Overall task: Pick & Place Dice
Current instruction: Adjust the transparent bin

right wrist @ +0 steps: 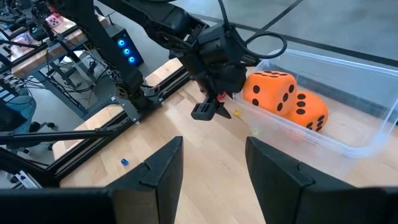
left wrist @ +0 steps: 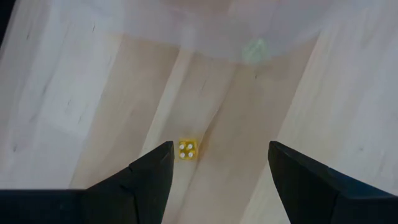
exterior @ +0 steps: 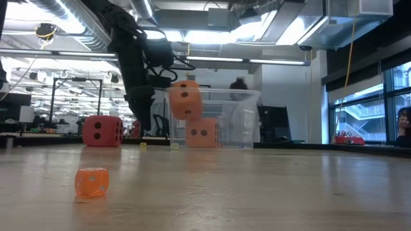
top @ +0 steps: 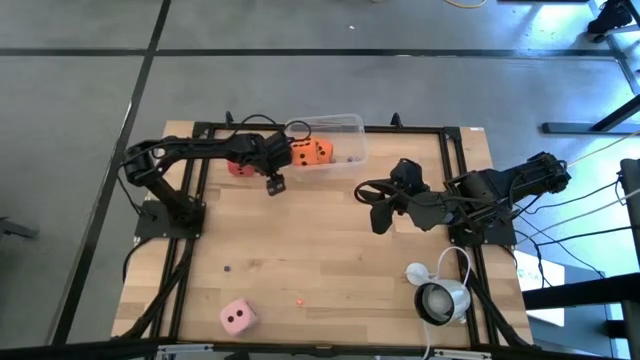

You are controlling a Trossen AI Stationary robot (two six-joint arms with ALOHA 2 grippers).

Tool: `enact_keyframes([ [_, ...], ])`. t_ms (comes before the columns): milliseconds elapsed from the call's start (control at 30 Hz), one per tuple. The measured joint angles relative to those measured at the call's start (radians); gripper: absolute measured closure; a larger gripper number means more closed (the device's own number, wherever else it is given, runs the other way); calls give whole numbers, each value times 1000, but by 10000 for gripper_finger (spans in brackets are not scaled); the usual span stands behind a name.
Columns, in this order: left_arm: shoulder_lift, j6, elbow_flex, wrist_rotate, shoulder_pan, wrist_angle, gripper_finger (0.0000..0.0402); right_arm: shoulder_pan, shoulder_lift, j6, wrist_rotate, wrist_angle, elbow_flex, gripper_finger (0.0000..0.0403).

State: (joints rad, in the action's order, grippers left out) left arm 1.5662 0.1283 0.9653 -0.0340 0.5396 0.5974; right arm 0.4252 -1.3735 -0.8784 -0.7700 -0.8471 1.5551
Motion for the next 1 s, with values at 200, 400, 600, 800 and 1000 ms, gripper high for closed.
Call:
enact_keyframes([
  [200,-5,-41,-2,-103,0,7,151,0,0,0,0,0,0,230],
  [400,-91,-60,-6,-78,6,-58,151,0,0,0,4,-1,0,230],
  [600,-157,-82,-7,-60,29,-55,151,0,0,23,4,-2,0,230],
  [800,-165,-170,-7,-61,99,-26,168,0,0,27,3,-2,0,230],
  [1000,-167,-285,-6,27,157,-148,278,0,0,26,3,-2,0,230],
])
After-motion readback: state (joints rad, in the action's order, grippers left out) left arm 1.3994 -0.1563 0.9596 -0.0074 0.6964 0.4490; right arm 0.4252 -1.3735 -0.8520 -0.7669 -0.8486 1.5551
